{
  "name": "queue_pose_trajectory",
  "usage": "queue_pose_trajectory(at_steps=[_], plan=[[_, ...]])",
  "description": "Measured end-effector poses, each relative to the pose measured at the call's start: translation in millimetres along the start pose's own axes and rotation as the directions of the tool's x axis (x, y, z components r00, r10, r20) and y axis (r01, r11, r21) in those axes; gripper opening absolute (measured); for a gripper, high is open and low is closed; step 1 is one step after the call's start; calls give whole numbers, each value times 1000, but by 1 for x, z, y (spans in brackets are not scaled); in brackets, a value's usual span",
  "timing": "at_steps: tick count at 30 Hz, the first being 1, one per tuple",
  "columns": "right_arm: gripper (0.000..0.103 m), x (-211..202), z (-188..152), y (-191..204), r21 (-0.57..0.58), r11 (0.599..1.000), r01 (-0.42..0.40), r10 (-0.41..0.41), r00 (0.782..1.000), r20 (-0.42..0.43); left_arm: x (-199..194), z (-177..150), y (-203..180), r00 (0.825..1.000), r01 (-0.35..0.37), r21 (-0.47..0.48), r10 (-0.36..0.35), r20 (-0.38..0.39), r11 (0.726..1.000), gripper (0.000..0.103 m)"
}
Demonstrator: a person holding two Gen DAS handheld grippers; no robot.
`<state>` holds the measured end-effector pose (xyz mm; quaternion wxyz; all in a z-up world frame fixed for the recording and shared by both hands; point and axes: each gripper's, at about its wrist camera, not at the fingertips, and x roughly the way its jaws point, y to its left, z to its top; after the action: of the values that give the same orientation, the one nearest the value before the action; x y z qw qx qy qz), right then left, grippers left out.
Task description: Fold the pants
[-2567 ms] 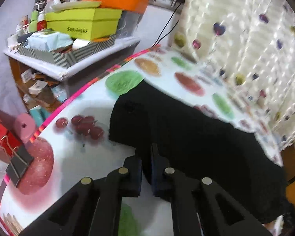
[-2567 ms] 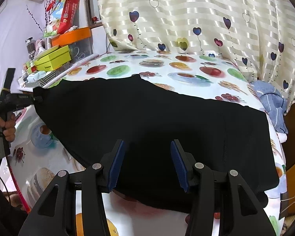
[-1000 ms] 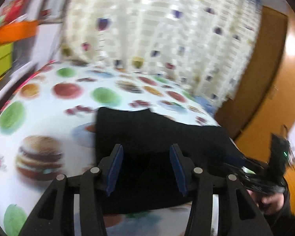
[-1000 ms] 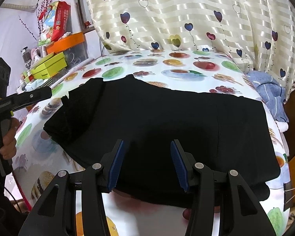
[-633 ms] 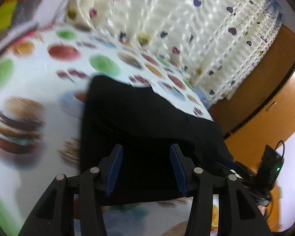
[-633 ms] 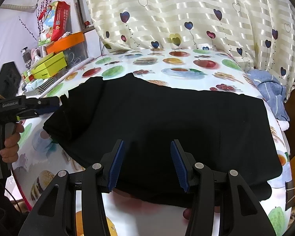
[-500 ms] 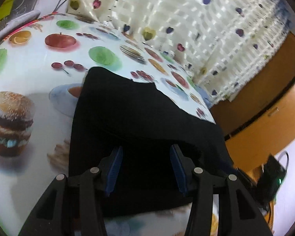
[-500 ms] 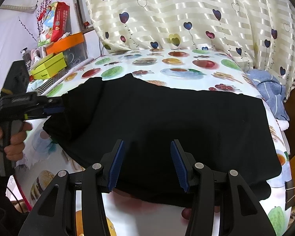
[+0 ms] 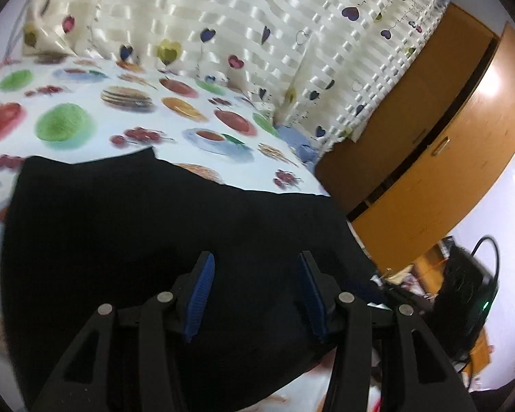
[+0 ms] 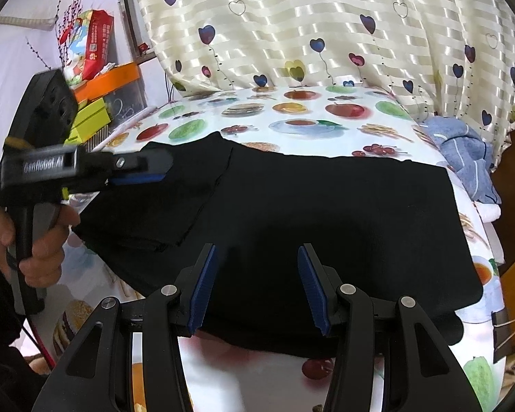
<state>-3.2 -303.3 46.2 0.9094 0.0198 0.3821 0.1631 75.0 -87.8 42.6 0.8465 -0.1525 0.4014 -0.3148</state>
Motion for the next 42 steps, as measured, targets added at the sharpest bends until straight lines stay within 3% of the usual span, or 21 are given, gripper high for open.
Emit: queue_pose_trajectory(at_steps=[4,8,12,18,28,29,30,33,35,42], plan=[[50,1,3,-1,21,999,-31,30,1000,3,-34,-9,13,985,-151,-4,151,82,989,52],[50,8,8,5,35,995,-88,88,996,-11,-70,-18,40,933,-323,-70,330,142,944,52],[50,24,14,13,88,978,-190,195,980,-42,-84,-33,63,913,-379,-124,392,112,917,52],[50,57,17,30,139,953,-269,288,947,-142,-72,-52,75,908,-412,-134,419,25,901,52],[49,73,29,55,117,960,-254,273,940,-203,-66,-56,64,892,-448,-84,452,31,890,53],[45,74,30,55,116,962,-246,265,942,-205,-66,-56,64,892,-448,-83,452,31,890,53],[33,76,30,58,101,971,-217,234,949,-212,-66,-56,64,891,-449,-82,453,30,889,53],[11,79,31,63,76,982,-172,185,957,-222,-65,-55,64,889,-453,-79,457,29,888,53],[7,79,31,65,76,982,-171,184,958,-222,-65,-55,65,890,-451,-81,455,29,889,53],[6,49,31,62,115,970,-214,229,964,-136,-71,-57,72,914,-398,-101,403,39,912,53]])
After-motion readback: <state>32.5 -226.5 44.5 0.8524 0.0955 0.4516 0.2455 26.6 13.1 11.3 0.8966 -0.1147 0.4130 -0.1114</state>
